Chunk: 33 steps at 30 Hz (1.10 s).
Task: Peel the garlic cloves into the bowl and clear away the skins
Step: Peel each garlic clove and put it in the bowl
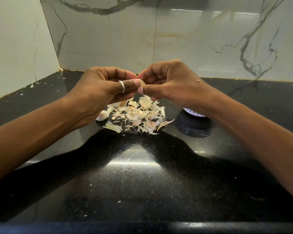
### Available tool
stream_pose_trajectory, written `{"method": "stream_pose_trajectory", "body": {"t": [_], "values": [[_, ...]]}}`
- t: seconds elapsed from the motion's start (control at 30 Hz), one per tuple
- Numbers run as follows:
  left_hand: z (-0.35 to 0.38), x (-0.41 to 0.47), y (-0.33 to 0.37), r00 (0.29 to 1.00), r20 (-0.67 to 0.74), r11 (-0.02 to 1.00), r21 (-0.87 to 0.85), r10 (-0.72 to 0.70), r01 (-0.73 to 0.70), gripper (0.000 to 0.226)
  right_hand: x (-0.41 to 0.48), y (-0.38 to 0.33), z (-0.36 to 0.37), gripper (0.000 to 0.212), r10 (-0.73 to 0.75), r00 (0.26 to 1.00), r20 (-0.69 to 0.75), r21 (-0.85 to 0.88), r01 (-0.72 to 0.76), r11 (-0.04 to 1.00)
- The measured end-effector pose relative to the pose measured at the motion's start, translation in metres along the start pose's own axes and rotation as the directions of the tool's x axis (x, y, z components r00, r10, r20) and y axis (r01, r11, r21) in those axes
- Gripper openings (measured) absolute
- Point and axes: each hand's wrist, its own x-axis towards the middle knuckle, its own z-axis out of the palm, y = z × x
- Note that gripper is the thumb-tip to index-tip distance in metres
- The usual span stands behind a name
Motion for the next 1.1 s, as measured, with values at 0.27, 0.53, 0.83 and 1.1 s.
{"method": "stream_pose_trajectory", "body": {"t": [0.27,0.53,0.83,1.1], "values": [[-0.002,-0.001,0.004,0.997,0.006,0.996,0.044,0.073,-0.073,0.014,0.001,0.003,-0.002,0.017,0.032,0.998,-0.056,0.067,-0.028,0.997],[-0.003,-0.003,-0.001,0.957,0.021,0.876,0.396,0.291,-0.275,0.013,0.0,0.002,-0.001,0.025,0.011,0.999,-0.05,0.031,-0.009,0.999],[-0.004,0.0,-0.003,0.936,-0.03,0.831,0.472,0.349,-0.295,0.006,0.001,0.0,-0.003,0.022,-0.003,1.0,-0.03,0.037,0.004,0.999],[-0.011,0.005,-0.003,0.937,-0.104,0.83,0.504,0.333,-0.239,0.017,0.0,-0.005,-0.047,0.013,0.144,0.976,-0.166,-0.486,-0.208,0.849]]}}
